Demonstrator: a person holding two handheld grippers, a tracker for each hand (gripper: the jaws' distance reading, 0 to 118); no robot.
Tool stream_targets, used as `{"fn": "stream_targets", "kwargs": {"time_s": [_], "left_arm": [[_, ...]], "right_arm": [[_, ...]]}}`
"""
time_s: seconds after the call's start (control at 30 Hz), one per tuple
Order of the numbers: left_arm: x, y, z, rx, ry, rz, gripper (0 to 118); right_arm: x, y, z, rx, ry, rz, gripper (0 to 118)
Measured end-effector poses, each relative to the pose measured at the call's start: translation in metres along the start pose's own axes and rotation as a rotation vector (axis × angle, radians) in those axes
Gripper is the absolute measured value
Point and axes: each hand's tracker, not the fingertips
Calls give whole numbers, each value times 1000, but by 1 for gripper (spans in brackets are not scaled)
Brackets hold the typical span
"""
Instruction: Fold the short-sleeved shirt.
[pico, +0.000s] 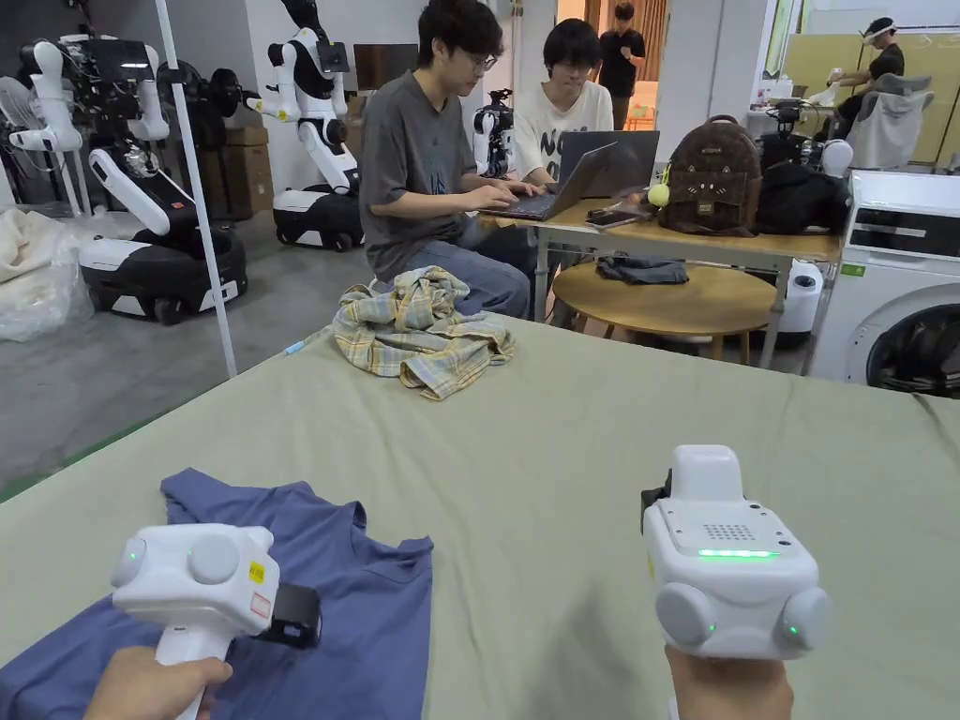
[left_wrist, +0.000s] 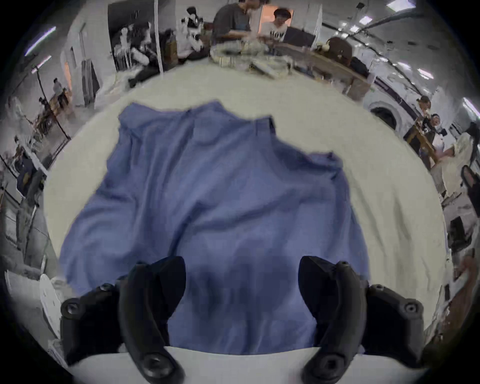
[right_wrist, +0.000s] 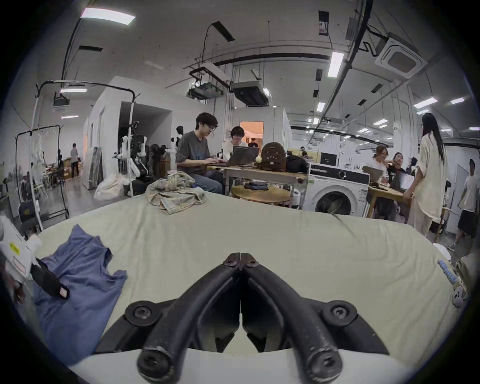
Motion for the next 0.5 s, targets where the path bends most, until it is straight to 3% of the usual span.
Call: {"fn": "stream_targets", "kwargs": {"time_s": [0.07,0.17,0.2,0.3,0.5], "left_arm": [[2,-8,-18,-57,24,-20,91],[21,-15,-8,43,84,-94,86],[24,-21,-2,63,58,-101,74],[30,-26,4,93,42,-120,4],[13,-28,17,152,-1,-76,0]], "right_arm": [[2,-3,-1,-9,-5,7,0],[4,-6,-1,-15,-9,17,0],[4,-7,-2,-15,-13,19,0],[6,-9,-2,-22,-15,18,0],[10,-13,-2,-35,-17,7,0]]}}
